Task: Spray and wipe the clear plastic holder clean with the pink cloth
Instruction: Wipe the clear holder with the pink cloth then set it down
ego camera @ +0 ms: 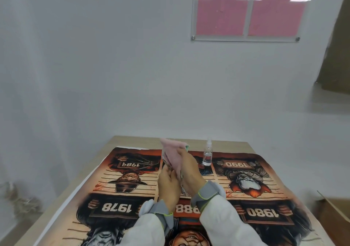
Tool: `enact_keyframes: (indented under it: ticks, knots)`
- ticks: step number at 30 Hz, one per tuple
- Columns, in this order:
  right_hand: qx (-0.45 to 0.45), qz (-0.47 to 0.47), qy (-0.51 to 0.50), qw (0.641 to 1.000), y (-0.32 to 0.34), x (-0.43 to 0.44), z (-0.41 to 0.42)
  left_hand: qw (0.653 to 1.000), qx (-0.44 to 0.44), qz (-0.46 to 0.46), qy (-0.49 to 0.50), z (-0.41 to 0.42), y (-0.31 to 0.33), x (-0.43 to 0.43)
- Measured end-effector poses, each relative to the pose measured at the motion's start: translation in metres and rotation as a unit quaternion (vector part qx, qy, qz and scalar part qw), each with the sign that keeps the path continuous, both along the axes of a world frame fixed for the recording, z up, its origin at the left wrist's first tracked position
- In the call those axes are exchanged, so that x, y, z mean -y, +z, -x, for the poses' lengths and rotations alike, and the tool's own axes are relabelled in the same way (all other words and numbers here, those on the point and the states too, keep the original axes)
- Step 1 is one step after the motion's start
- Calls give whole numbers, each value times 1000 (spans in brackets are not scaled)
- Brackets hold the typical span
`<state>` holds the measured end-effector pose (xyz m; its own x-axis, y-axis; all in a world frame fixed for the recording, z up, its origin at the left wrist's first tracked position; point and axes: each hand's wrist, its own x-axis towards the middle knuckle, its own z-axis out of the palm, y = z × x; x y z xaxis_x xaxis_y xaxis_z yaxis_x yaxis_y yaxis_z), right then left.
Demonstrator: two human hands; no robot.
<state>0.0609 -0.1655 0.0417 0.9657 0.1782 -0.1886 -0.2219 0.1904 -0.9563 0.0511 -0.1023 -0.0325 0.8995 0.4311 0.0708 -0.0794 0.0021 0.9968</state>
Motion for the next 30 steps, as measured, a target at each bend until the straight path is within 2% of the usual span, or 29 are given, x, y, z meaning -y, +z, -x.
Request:
enact_keyframes:
  ticks: [4, 6, 8, 14, 19, 24, 30]
  knots:
    - [-28, -226, 74, 971, 10, 12, -8, 999, -18, -13, -27, -1, -4, -17]
    - [-16, -277, 80, 957, 11, 24, -15, 998, -41, -2, -38, -3, -5, -29]
    - [-12, -299, 44, 953, 8, 40, -23, 996, -69, 24, -54, -7, -3, -41]
    - [-45, -300, -65, 951, -28, 92, -44, 989, -114, -51, -83, -31, 3, -62]
    - [-99, -298, -88, 945, -56, 104, -44, 974, -149, -116, -129, -38, -6, -60]
    - [-141, -270, -110, 946, -68, 99, -41, 959, -167, -208, -101, -41, -18, -57]
    - [-158, -269, -82, 947, -77, 93, -40, 924, -181, -335, -27, -31, -29, -59]
